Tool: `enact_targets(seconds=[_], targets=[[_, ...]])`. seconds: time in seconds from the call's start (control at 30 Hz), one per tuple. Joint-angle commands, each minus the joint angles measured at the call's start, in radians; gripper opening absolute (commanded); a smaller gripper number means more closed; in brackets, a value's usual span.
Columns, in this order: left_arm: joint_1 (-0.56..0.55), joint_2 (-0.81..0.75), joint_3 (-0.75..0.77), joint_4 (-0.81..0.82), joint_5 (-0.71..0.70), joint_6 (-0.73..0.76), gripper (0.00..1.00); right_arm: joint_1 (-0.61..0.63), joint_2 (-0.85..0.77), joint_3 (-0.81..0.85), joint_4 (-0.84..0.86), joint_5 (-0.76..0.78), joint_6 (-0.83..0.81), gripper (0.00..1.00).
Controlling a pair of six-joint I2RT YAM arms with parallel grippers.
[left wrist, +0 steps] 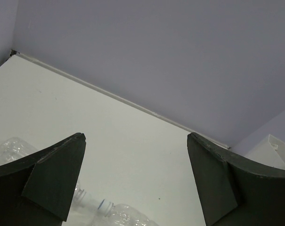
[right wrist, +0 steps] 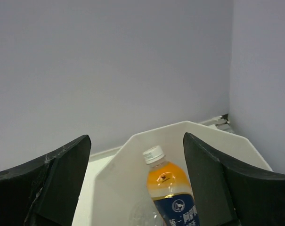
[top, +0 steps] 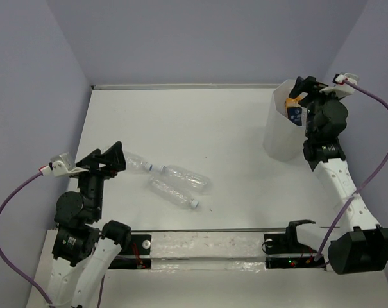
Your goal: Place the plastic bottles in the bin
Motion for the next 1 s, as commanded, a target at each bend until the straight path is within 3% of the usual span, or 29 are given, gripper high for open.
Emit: enact_targets(seconds=[0.0, 0.07, 0.1, 0.2, 0.43, 0.67, 0.97], targets=[[-0.006, -0.002, -0.004, 0.043, -0.012, 0.015, 0.99, 0.065, -0.051, 0.088, -0.134, -0.267, 0.088, 0.83], [-0.003, 0.002, -0.003, 0.041, -0.014, 0.016, 0.99, 0.16, -0.042, 0.128, -0.238, -0.328, 0.056, 0.82], [-0.003, 0.004, -0.003, 0.041, -0.014, 0.016, 0.99, 0.281, -0.036, 0.133, -0.271, -0.319, 0.036, 0.82], [0.0, 0.015, -0.004, 0.043, -0.011, 0.018, 0.99, 0.485, 0.027, 0.133, -0.381, -0.342, 0.001, 0.79], [0.02, 0.038, -0.004, 0.046, 0.011, 0.016, 0.99, 0.768, 0.359, 0.237, -0.57, -0.408, -0.091, 0.81], [0.028, 0.032, -0.006, 0.048, 0.018, 0.018, 0.99, 0.83, 0.649, 0.443, -0.733, -0.411, -0.177, 0.87], [0.028, 0.027, -0.01, 0.054, 0.034, 0.019, 0.99, 0.893, 0.827, 0.571, -0.839, -0.443, -0.205, 0.9]])
